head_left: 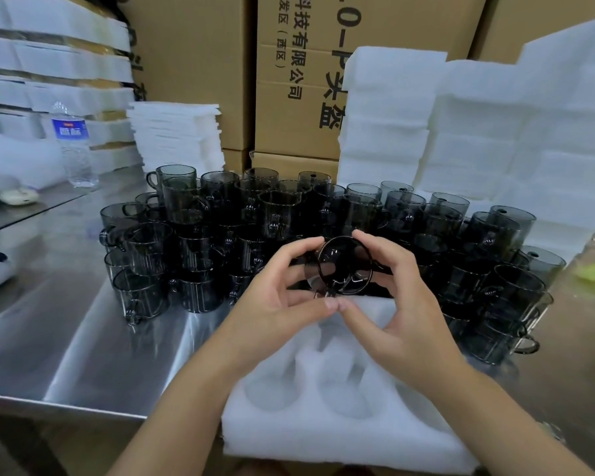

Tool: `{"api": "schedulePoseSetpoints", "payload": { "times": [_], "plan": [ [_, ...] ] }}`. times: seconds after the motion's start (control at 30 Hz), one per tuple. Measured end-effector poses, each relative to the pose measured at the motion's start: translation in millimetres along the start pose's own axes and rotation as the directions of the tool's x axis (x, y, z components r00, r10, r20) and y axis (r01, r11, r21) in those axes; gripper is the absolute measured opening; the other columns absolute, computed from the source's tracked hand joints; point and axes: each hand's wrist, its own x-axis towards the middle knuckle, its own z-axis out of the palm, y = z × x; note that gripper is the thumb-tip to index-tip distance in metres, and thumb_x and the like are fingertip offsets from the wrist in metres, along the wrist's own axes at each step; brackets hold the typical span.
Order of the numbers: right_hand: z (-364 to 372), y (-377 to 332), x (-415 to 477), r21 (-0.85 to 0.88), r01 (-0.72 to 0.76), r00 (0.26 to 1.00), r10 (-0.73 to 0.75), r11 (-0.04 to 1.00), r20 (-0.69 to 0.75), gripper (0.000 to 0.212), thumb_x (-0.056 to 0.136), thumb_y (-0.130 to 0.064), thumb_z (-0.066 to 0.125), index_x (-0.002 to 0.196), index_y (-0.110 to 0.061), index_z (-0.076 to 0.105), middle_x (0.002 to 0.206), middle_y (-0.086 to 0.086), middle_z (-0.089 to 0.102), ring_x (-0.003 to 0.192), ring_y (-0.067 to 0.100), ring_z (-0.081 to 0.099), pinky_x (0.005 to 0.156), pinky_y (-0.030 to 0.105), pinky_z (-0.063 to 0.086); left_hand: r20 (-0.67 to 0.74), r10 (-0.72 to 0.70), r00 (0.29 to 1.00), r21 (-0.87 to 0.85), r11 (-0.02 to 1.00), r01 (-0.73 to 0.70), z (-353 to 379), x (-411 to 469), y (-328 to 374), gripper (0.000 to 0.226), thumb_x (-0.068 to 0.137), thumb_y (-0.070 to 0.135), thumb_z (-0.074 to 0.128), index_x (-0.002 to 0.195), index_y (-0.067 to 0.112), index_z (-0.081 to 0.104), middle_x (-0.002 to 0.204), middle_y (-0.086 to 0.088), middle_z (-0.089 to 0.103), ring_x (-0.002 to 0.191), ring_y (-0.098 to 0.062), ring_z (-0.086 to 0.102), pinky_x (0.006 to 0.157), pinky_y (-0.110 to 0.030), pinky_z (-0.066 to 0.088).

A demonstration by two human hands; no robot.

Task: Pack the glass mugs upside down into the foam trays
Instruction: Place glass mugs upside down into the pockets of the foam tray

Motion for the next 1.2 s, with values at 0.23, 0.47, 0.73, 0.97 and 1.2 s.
{"api": "schedulePoseSetpoints", "payload": {
  "times": [0.23,0.47,0.73,0.97,1.2],
  "plan": [
    [0,-1,4,-0.019,-0.011,0.999,0.012,1.0,0.031,0.064,0.081,-0.044,0.063,0.134,-0.043,0.026,0.127,-0.025,0.04,0.119,-0.009,0.041,0.096,0.008,0.035,-0.145,-0.004,0.989,0.035,0.999,0.01,0,-5,6,0.041,0.081,0.022,0.062,0.121,0.023,0.059,0.1,0.004,0.074,0.079,-0.019,0.072,0.066,-0.023,0.056],
    [1,0,4,-0.077,-0.052,0.993,0.06,0.996,0.104,0.069,0.084,-0.05,0.054,0.144,-0.031,0.024,0.128,-0.026,0.031,0.114,-0.017,0.035,0.089,0.0,0.032,-0.338,0.11,0.935,0.334,0.943,0.01,-31,-50,-19,0.047,0.072,0.024,0.064,0.117,0.038,0.06,0.122,0.025,0.061,0.121,-0.001,0.052,0.1,-0.025,0.042],
    [4,-11,18,-0.082,-0.2,0.962,0.211,0.976,0.172,0.076,0.073,-0.061,0.055,0.141,-0.034,0.037,0.111,-0.027,0.039,0.102,-0.006,0.047,0.09,0.026,0.048,-0.135,-0.148,0.98,0.299,0.937,0.182,-39,-55,-26,0.066,0.068,0.03,0.065,0.125,0.052,0.042,0.132,0.04,0.036,0.128,0.005,0.039,0.105,-0.029,0.04],
    [31,-23,33,-0.091,-0.239,0.917,0.255,0.967,0.307,0.055,0.067,-0.062,0.055,0.116,-0.036,0.054,0.105,-0.021,0.041,0.096,-0.011,0.046,0.082,0.005,0.039,-0.151,-0.113,0.982,0.289,0.945,0.154,-41,-57,-31,0.076,0.057,0.043,0.067,0.129,0.049,0.042,0.137,0.027,0.042,0.129,0.002,0.041,0.108,-0.032,0.038],
    [34,-18,39,-0.082,-0.131,0.898,0.153,0.988,0.411,0.061,0.075,-0.052,0.062,0.129,-0.025,0.051,0.107,-0.018,0.041,0.101,-0.002,0.049,0.095,0.026,0.044,-0.132,-0.062,0.989,0.248,0.964,0.093,-43,-57,-33,0.089,0.068,0.023,0.071,0.136,0.058,0.025,0.132,0.044,0.035,0.121,0.028,0.029,0.083,0.006,0.031]
  ]
}}
